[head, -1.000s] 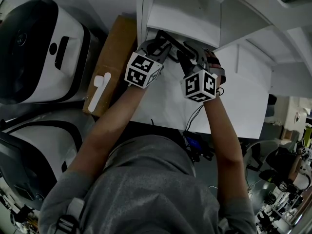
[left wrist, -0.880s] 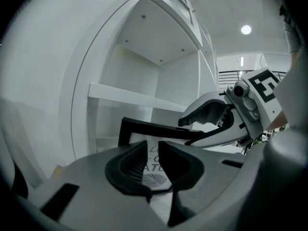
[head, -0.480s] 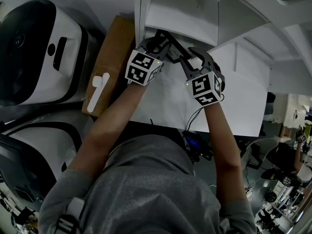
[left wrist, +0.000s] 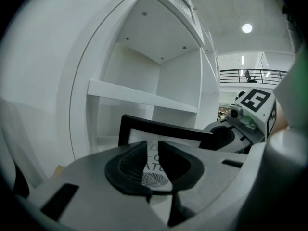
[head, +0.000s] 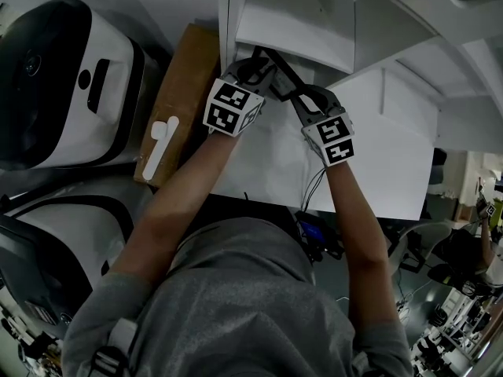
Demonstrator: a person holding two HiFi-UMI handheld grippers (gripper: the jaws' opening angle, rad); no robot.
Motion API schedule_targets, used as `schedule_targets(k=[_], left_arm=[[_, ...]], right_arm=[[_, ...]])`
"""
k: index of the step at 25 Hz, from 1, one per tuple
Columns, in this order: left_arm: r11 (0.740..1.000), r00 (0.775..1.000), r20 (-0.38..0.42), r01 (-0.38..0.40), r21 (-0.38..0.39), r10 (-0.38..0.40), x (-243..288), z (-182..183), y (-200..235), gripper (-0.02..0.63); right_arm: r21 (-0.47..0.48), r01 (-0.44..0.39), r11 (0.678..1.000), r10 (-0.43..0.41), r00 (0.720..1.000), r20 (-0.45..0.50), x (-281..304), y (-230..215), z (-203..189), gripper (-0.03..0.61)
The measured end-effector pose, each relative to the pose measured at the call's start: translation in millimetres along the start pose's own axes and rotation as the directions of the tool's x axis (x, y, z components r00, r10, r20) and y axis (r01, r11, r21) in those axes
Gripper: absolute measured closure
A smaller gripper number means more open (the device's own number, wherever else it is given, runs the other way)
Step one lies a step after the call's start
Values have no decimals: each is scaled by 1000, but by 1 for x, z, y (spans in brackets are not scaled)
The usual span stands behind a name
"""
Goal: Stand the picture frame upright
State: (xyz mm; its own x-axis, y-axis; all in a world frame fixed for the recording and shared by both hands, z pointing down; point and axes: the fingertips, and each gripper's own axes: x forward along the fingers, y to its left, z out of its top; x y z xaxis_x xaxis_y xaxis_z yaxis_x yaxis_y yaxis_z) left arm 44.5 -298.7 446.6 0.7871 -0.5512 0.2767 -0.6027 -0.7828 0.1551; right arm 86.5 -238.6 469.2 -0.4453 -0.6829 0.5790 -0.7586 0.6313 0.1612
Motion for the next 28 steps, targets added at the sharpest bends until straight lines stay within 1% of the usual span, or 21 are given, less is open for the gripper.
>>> schedule_targets(k=[7,11,14,18,22,25,28], left_arm=[[1000,1000,-16,-1,9,2,-1,-3,1,547],[1000,1000,-27,3,18,-2,-2,-7,0,546],[1000,999,-34,10,17,-9,-2,-10,-3,547],[1000,999,-44,21,22,-20,0,-13,-9,547],[999,998,-49,34,32,-32,2,-15,-16,546],[999,998,-54,41,36,-39,3,-16,-20,547],[998,997,-59,44,38,-42,3,-18,-22,547]], right_arm=[[50,21,999,-22,999,24,-2,-9,1,494],[123,58,991,-62,998,27,-8,-25,-7,495],[194,65,979,-72,997,26,-15,-36,-13,496],[262,72,962,-81,996,22,-23,-47,-19,497],[347,81,934,-97,995,27,-31,-56,-26,497],[378,91,921,-112,993,32,-34,-61,-30,495],[392,100,915,-123,992,35,-36,-64,-32,495]])
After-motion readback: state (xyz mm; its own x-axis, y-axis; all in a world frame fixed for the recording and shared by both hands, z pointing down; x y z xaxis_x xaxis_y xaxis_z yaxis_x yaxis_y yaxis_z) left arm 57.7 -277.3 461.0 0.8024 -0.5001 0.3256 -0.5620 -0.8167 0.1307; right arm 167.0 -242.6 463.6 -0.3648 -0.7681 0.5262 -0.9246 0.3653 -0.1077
